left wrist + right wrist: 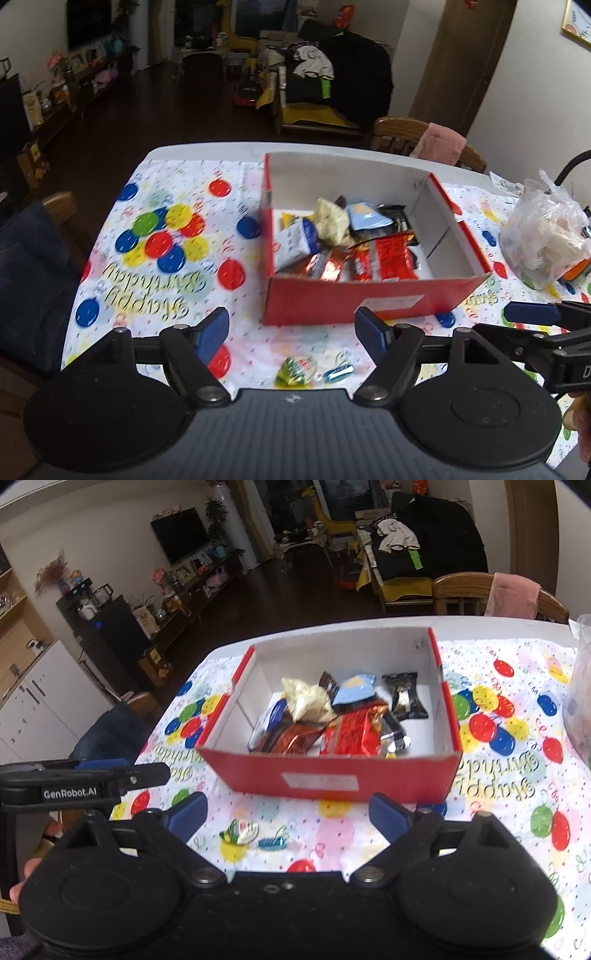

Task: Organize snacks
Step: 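Move both tools back over the two wrapped candies on the tablecloth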

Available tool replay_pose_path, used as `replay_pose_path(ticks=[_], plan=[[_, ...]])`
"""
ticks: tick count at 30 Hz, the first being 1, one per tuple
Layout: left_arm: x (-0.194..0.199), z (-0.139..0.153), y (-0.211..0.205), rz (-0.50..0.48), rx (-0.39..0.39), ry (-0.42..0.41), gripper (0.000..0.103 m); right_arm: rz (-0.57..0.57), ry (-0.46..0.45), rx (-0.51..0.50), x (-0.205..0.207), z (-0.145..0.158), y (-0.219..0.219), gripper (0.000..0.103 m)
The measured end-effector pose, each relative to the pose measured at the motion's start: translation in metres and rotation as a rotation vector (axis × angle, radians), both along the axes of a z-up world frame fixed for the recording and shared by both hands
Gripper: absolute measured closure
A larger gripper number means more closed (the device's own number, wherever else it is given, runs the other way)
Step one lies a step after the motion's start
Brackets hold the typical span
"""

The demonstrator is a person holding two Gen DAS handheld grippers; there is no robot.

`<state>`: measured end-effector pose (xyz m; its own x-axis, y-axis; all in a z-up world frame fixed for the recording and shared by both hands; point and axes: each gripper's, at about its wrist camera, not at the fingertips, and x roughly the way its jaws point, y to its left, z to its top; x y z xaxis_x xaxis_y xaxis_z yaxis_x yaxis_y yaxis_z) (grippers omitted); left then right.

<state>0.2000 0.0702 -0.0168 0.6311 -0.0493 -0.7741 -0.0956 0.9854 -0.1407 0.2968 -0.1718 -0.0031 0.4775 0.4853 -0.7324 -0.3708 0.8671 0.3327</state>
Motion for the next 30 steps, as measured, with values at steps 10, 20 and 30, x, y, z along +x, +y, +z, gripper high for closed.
replay_pose_path(ticks=[10,20,30], plan=[[-0.025,-0.029,0.011,0.063,0.01,0.025,0.024,0.038,0.023,-0.02,-0.023,-0.035,0.007,0.002],[-0.042,-0.045,0.023,0.105,0.046,0.052,0.024,0.289,0.021,-0.139,-0.017,-0.074,0.039,0.004],[-0.057,-0.055,0.033,0.191,0.035,0.09,0.024,0.512,0.01,-0.258,0.009,-0.102,0.074,0.029]])
